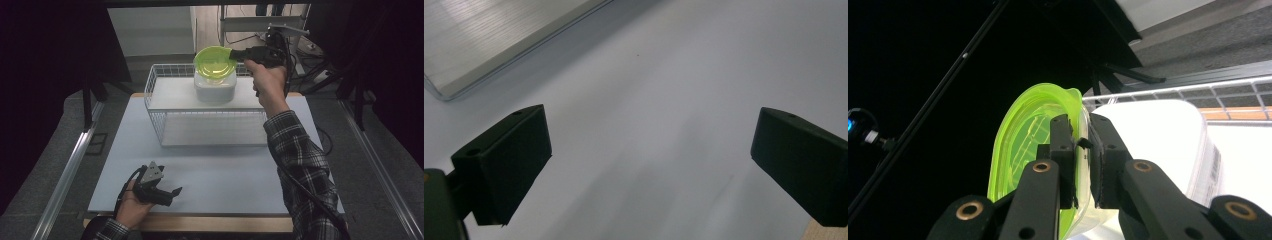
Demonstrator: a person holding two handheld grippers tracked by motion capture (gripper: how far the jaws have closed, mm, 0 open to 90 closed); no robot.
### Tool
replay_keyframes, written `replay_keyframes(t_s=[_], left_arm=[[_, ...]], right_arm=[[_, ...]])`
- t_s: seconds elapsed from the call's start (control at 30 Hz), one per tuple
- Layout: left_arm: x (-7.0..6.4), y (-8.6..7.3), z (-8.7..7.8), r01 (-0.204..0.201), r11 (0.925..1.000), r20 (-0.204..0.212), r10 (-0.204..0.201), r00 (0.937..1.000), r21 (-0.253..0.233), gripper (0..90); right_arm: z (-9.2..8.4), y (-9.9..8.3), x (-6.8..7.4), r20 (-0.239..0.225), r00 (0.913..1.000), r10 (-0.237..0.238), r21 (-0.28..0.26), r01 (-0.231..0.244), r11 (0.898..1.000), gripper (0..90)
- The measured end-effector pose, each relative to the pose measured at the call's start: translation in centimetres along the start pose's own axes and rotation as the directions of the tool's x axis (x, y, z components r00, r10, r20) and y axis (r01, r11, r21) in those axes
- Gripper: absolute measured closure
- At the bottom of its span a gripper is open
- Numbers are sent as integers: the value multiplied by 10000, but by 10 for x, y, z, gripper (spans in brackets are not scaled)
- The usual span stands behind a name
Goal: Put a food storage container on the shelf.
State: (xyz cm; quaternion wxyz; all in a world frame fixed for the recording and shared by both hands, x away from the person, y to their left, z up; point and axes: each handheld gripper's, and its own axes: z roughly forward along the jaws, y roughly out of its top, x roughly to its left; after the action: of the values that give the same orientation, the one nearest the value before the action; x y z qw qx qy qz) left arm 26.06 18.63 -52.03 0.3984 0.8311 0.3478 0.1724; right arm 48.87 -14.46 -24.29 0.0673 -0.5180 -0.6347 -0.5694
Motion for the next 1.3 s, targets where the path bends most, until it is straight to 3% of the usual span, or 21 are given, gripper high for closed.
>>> replay_keyframes(t_s=[0.2,0.6,1.03,1.3], left_arm=[[-1,0,0,-65,10000,53,65,10000,23,24],[-1,0,0,-106,9999,110,106,9999,39,24],[-2,0,1,-172,9998,139,170,9998,94,24],[-3,0,1,-210,9997,135,208,9997,123,25]], right_arm=[[8,5,-3,422,9984,384,-263,-373,9990,824],[19,4,-14,624,9926,1043,-641,-1003,9929,820],[23,3,-19,851,9909,1046,-782,-980,9921,755],[24,3,-19,908,9918,897,-674,-837,9942,669]])
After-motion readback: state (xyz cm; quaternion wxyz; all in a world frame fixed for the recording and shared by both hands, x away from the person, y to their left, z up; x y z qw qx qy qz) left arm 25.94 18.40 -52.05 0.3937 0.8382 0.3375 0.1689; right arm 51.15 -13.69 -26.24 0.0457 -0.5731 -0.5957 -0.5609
